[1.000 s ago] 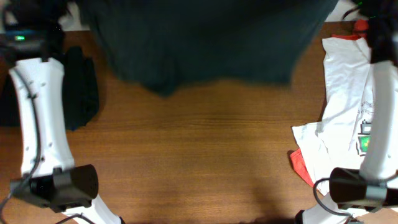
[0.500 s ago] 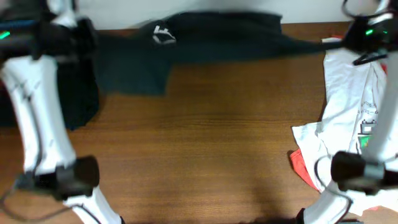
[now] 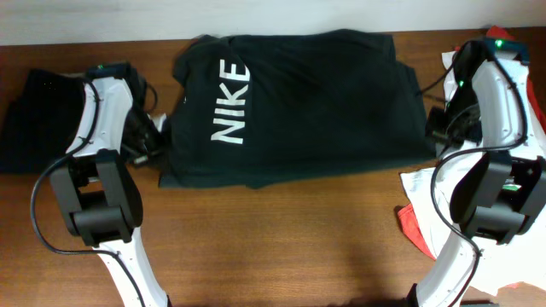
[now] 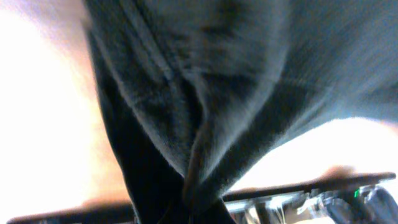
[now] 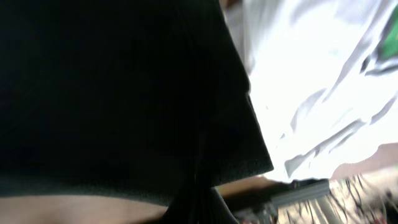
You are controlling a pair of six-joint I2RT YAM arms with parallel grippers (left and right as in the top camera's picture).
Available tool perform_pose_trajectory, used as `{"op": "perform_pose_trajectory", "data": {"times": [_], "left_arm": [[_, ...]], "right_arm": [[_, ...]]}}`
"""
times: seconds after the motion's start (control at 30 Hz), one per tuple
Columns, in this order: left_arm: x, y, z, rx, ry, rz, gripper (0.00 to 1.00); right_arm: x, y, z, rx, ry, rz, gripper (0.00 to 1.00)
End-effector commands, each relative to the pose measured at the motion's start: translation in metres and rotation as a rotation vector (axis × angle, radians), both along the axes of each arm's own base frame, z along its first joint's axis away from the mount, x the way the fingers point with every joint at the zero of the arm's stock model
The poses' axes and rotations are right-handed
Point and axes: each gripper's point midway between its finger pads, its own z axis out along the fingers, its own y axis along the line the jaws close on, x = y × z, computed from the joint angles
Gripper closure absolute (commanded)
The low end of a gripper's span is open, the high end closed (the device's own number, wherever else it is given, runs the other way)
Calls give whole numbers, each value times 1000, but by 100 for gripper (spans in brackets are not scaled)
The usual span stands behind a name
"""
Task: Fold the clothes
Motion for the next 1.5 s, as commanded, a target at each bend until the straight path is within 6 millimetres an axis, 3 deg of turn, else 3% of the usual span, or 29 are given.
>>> {"op": "perform_pose_trajectory", "data": {"times": [0.0,0.17,0.3,0.43,0.57,0.7,0.83,0.97,1.13,1.23,1.37,1.47], "left_arm": [[-32,4,-11,8,100,-58,100],[-61,3,-28,14,159,-54,100],[-85,9,-25,87,144,-7,100],[-101,21,-3,154,18,68,100],[-104,39,27,215,-130,175,100],[-107,48,49,233,-216,264,100],[-110,45,57,225,-237,268,100],[-72,36,54,138,-388,300,100],[-2,33,57,42,-644,315,100],[19,36,50,41,-693,313,100],[45,23,30,25,-720,267,100],[64,19,13,19,-743,250,100]], "right_arm": [[-24,-1,-8,-3,66,5,96],[-54,7,-21,24,74,-18,96],[-76,9,-21,21,6,-88,96],[-105,2,-16,-18,-62,-171,96],[-126,-6,-12,-51,-117,-242,96],[-133,-11,-8,-62,-135,-272,96],[-113,1,-10,-2,-209,-222,96],[-75,8,-11,-16,-346,-146,96],[-12,4,-5,-66,-585,-90,96],[13,-4,-1,-92,-677,-89,96],[37,-11,-1,-110,-756,-85,96],[51,-15,-11,-114,-774,-84,95]]}}
